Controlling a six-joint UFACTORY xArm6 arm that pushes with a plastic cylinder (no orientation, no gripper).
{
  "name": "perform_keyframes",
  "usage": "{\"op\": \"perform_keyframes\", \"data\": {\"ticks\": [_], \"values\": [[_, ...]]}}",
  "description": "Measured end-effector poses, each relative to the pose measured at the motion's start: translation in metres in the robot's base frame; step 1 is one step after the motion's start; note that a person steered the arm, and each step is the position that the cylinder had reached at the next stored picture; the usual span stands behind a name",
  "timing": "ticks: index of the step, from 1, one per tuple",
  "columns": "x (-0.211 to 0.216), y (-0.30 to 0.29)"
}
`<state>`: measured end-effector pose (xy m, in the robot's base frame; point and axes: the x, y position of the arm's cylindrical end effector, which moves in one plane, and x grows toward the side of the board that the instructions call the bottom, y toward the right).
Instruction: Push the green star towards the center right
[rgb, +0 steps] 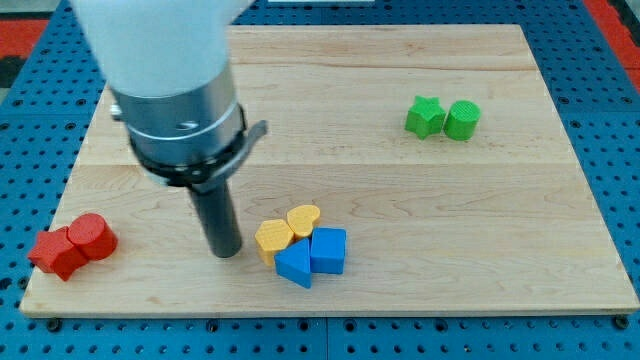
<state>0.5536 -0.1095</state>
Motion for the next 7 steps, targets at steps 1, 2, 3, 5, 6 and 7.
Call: {"op": "perform_keyframes", "data": {"ticks": [1, 2, 3, 5, 6, 7], "values": [[-0.003, -0.015], [-0.006, -0.016], [-0.008, -0.016], [-0.066, 0.020], [-0.112, 0.047], [-0.109, 0.115]]}}
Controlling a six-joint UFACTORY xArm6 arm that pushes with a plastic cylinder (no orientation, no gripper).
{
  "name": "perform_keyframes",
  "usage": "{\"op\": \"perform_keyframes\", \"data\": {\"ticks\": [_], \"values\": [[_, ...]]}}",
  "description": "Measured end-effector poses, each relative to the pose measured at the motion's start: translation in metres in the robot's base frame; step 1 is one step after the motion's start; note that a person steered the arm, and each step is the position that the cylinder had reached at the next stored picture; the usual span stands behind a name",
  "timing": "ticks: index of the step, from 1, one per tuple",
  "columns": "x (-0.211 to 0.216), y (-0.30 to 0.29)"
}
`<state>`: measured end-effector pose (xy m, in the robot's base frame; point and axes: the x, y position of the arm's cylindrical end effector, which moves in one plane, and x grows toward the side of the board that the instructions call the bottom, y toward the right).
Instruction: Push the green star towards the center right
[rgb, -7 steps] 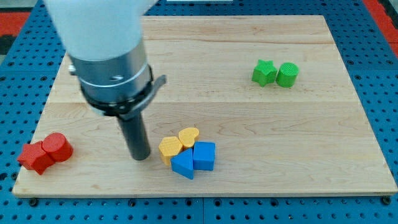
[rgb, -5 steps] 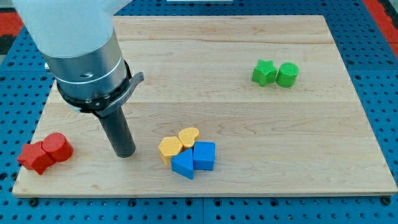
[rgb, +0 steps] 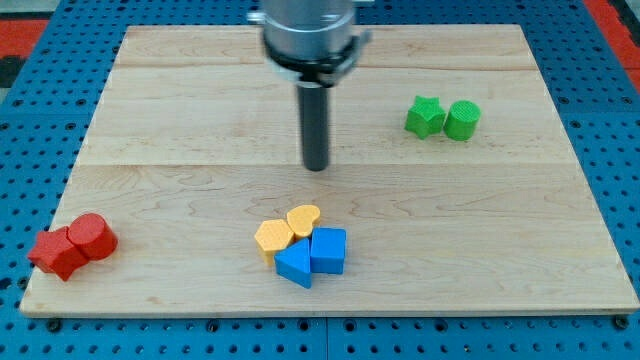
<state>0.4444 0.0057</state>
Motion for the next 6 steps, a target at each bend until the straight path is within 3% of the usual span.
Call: {"op": "perform_keyframes", "data": {"ticks": [1, 2, 5, 6], "values": [[-0.053, -0.003], [-0.084, 0.071], [-0.092, 0.200], [-0.086, 0.216]]}}
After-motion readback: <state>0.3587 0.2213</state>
